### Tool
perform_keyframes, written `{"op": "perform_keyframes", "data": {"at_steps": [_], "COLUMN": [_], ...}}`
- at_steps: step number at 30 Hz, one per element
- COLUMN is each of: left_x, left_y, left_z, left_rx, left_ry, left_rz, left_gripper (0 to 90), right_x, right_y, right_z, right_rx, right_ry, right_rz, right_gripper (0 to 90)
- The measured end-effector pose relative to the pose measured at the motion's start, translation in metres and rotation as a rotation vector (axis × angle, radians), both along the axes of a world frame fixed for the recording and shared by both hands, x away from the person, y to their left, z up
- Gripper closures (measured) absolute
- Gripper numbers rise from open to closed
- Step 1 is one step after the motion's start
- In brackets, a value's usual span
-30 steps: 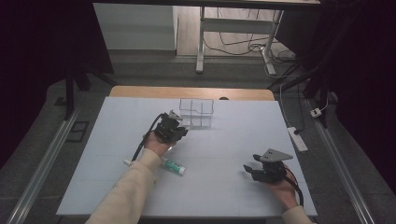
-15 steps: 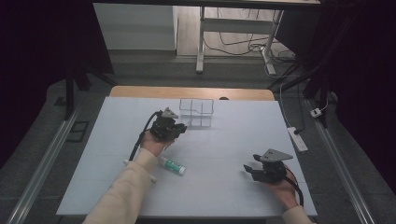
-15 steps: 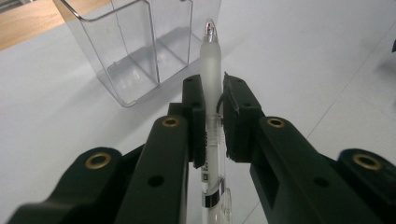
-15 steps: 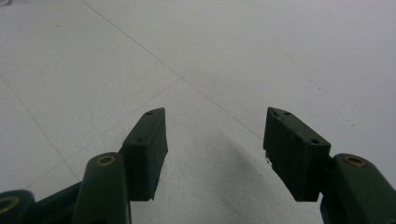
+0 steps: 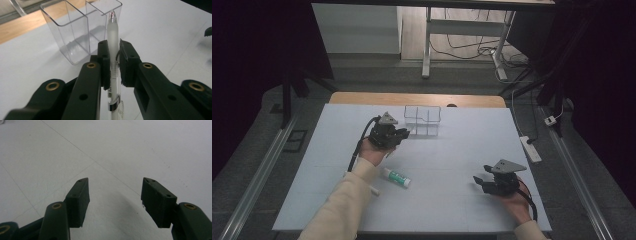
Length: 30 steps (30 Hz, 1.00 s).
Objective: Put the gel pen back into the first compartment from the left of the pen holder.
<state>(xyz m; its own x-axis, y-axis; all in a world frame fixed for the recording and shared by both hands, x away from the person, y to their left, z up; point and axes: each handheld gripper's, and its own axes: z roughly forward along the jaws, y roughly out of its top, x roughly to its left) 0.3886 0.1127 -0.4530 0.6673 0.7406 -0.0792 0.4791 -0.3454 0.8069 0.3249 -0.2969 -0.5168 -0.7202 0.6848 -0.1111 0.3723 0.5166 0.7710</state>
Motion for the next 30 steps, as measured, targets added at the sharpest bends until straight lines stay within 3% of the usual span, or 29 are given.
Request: {"op": "perform_keyframes", "data": {"at_steps": [8, 14, 20, 30], "left_x": [0.0, -0.001, 0.0, 0.004], "left_y": [0.007, 0.014, 0.02, 0.021], "left_z": [0.007, 0.014, 0.02, 0.026], "left_rx": [-0.044, -0.077, -0.105, -0.133], "left_ry": [-0.012, -0.051, -0.064, -0.089], "left_rz": [0.004, 0.028, 0.029, 0.023], "left_gripper": [80.0, 80.0, 80.0, 80.0], "right_x": [0.0, 0.0, 0.0, 0.0], "right_y": [0.0, 0.0, 0.0, -0.001], "right_z": [0.0, -0.001, -0.001, 0.0], "right_rx": [0.005, 0.008, 0.008, 0.001], "right_ry": [-0.001, -0.001, -0.001, -0.002], "right_rz": [-0.001, -0.003, -0.004, -0.006], "right_gripper": [39.2, 39.2, 39.2, 39.2]}}
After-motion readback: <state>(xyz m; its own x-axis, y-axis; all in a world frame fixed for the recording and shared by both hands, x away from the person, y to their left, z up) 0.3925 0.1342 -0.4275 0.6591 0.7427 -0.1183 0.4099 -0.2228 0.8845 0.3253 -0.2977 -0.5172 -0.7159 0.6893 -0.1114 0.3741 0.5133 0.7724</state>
